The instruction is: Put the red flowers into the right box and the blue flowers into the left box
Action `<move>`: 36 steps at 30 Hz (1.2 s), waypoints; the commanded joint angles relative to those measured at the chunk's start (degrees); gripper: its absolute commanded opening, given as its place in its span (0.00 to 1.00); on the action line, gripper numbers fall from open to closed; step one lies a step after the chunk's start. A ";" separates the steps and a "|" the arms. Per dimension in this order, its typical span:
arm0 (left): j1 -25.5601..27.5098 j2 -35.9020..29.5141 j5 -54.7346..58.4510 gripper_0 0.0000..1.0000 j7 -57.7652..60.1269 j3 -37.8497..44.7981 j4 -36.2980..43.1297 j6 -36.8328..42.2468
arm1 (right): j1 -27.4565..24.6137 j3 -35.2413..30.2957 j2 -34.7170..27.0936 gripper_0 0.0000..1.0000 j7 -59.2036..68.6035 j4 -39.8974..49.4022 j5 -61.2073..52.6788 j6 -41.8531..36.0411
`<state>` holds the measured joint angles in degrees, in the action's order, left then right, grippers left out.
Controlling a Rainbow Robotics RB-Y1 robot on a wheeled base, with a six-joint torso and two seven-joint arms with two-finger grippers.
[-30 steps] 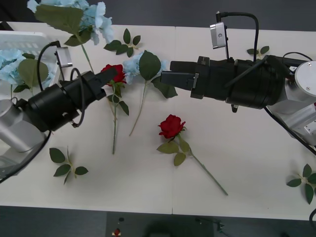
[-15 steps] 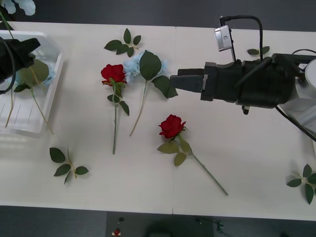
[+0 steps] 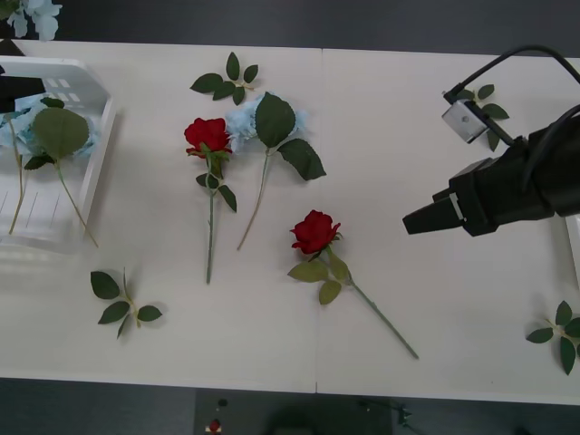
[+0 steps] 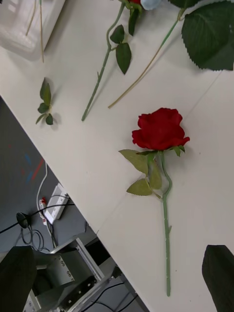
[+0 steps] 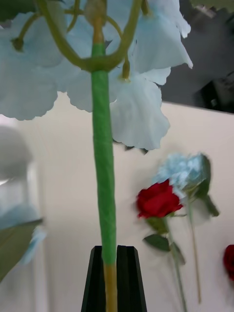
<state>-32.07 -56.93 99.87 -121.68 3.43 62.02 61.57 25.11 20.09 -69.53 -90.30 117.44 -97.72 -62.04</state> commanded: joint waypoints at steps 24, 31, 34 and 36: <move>5.88 -3.10 -42.21 0.95 11.91 20.39 16.20 13.31 | -2.00 21.74 23.91 1.00 22.36 -3.35 63.00 5.88; 3.42 0.24 -29.47 0.95 12.43 14.94 17.26 17.09 | 0.37 22.71 29.80 1.00 22.45 -10.56 66.78 6.06; 2.37 3.58 -31.75 0.95 15.07 11.33 21.30 16.38 | 1.52 23.15 32.00 1.00 22.45 -13.55 68.10 6.14; 2.28 5.60 -34.74 0.95 18.67 8.96 24.55 15.77 | 2.22 23.76 32.97 1.00 22.45 -15.04 68.89 6.23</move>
<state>-27.90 -53.93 67.91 -109.67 13.64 80.75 78.35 25.45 43.42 -37.70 -71.33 103.13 -29.81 -56.66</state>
